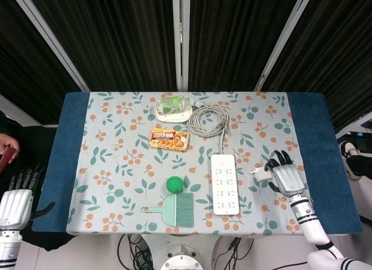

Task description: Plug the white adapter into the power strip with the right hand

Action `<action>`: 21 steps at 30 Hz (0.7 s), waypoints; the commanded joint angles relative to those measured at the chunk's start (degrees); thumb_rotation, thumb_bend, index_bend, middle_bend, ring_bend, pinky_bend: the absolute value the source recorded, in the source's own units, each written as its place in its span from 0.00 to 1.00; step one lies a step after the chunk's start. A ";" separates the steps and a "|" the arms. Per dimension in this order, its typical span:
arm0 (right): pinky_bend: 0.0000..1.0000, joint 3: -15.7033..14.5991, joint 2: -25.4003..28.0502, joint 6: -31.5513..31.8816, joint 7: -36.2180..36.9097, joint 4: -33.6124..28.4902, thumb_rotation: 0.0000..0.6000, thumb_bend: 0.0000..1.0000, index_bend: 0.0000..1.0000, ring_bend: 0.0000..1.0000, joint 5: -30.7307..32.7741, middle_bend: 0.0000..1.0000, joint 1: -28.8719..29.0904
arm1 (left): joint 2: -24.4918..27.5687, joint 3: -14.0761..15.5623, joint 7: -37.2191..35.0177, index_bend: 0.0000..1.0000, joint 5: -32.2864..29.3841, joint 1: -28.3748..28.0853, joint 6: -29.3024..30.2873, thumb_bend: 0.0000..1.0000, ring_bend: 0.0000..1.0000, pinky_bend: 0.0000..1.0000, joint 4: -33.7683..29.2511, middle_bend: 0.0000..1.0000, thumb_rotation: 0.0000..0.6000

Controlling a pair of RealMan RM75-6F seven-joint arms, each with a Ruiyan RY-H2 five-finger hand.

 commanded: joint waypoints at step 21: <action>0.00 0.17 -2.29 -0.01 2.14 4.35 1.00 0.15 0.39 0.04 -1.79 0.30 0.48 | 0.07 0.18 -0.31 0.00 0.02 0.07 -0.59 0.13 0.00 0.00 -0.31 0.00 1.00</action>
